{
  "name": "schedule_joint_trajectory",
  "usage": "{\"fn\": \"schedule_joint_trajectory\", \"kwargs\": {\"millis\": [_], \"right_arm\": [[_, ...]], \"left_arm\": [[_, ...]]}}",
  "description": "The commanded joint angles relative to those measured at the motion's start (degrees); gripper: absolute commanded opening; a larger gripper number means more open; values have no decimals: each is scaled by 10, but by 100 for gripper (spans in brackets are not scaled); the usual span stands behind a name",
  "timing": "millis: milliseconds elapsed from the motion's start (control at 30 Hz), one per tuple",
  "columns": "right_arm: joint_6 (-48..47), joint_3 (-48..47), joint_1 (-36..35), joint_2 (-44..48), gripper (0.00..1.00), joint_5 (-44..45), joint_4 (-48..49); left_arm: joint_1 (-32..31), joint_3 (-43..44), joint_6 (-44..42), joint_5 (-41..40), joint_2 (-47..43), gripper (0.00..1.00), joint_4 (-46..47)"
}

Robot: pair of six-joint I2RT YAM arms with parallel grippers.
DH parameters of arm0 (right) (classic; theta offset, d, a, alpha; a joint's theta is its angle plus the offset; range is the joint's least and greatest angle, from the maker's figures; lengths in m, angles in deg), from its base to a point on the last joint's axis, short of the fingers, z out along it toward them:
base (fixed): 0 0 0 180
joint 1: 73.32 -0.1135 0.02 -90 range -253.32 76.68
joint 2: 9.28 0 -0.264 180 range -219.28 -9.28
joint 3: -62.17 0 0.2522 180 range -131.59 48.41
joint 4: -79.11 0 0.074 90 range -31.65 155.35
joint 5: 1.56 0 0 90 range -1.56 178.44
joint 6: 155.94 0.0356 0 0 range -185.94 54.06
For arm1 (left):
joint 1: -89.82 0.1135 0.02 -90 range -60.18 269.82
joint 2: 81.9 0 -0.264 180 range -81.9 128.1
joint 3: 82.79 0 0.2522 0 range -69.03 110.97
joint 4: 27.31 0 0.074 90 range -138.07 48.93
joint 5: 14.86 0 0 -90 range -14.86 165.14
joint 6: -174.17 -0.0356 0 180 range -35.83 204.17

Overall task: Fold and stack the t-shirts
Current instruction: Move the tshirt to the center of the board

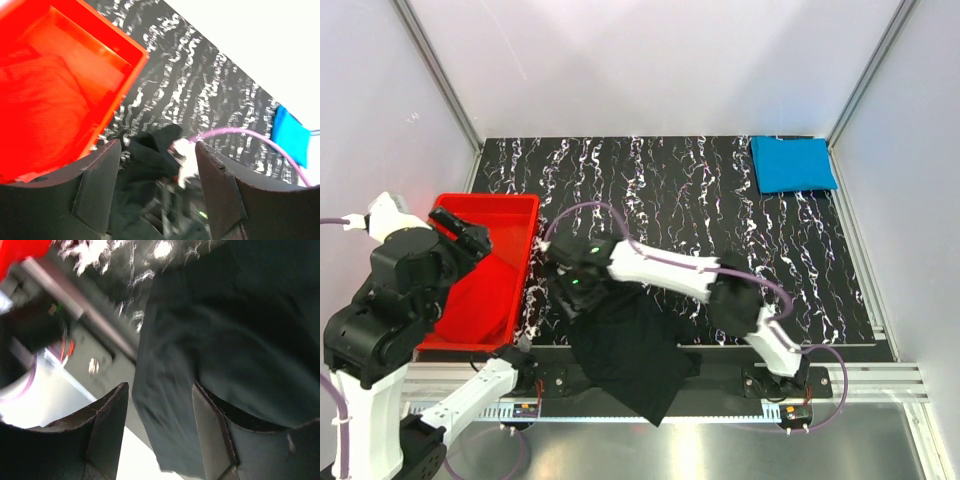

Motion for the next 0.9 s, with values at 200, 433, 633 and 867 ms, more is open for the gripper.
{"fn": "schedule_joint_trajectory", "kwargs": {"millis": [200, 433, 633, 867], "right_arm": [[145, -310, -31, -231, 63, 176, -177], [187, -286, -51, -249, 61, 194, -186], [196, -315, -58, -288, 53, 180, -184], [132, -307, -31, -237, 0, 170, -133]], "left_arm": [[0, -2, -77, 5, -37, 68, -23], [0, -36, -107, 52, -57, 72, 14], [0, -43, -126, 52, -62, 73, 18], [0, -15, -122, 23, -60, 74, -5]]}}
